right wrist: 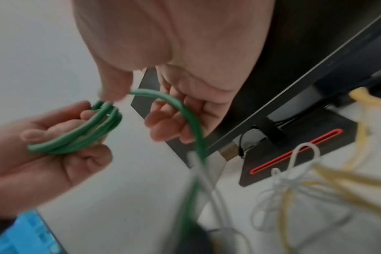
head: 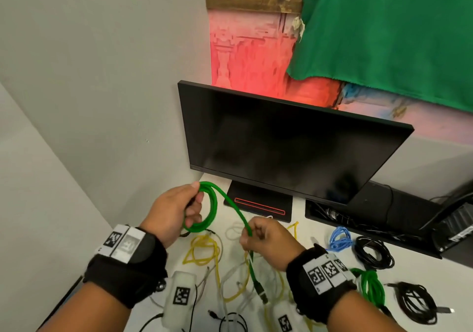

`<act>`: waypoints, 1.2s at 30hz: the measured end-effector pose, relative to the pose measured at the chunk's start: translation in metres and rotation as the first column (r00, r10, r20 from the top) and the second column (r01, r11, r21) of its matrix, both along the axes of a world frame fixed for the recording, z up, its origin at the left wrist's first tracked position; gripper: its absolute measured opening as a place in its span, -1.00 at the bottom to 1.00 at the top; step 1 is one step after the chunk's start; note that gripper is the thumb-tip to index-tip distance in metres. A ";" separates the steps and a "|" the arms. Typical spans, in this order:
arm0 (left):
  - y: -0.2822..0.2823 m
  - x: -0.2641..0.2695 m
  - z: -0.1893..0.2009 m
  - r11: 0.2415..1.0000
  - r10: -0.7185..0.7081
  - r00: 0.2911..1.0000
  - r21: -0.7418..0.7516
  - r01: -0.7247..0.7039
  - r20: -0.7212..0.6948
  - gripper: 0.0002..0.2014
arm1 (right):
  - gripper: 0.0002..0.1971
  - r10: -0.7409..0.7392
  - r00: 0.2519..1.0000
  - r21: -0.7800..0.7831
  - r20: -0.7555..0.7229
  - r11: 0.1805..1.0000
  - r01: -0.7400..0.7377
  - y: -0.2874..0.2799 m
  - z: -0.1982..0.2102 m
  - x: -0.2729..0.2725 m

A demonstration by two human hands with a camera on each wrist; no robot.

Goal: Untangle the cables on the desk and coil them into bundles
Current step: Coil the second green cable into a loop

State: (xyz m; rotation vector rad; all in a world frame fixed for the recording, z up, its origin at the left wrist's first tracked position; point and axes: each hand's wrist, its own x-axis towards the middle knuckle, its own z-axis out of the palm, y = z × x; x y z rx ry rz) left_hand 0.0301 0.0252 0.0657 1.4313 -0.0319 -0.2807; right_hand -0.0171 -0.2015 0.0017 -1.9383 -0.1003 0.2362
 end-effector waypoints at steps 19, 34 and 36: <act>-0.001 0.005 0.016 0.989 -0.039 0.992 0.144 0.021 0.122 -0.62 | -0.63 -0.236 0.972 -0.084 -0.009 0.969 0.234 -0.008 -0.013 -0.006; -0.030 -0.012 -0.011 0.918 -0.106 0.991 0.391 0.065 0.083 -0.60 | -0.88 0.391 0.920 0.322 -0.036 0.876 -0.360 0.033 0.046 -0.026; -0.035 -0.021 -0.014 0.928 -0.174 0.984 0.341 0.151 0.038 -0.55 | -0.88 0.340 0.940 0.541 -0.011 0.793 -0.281 0.032 0.057 -0.018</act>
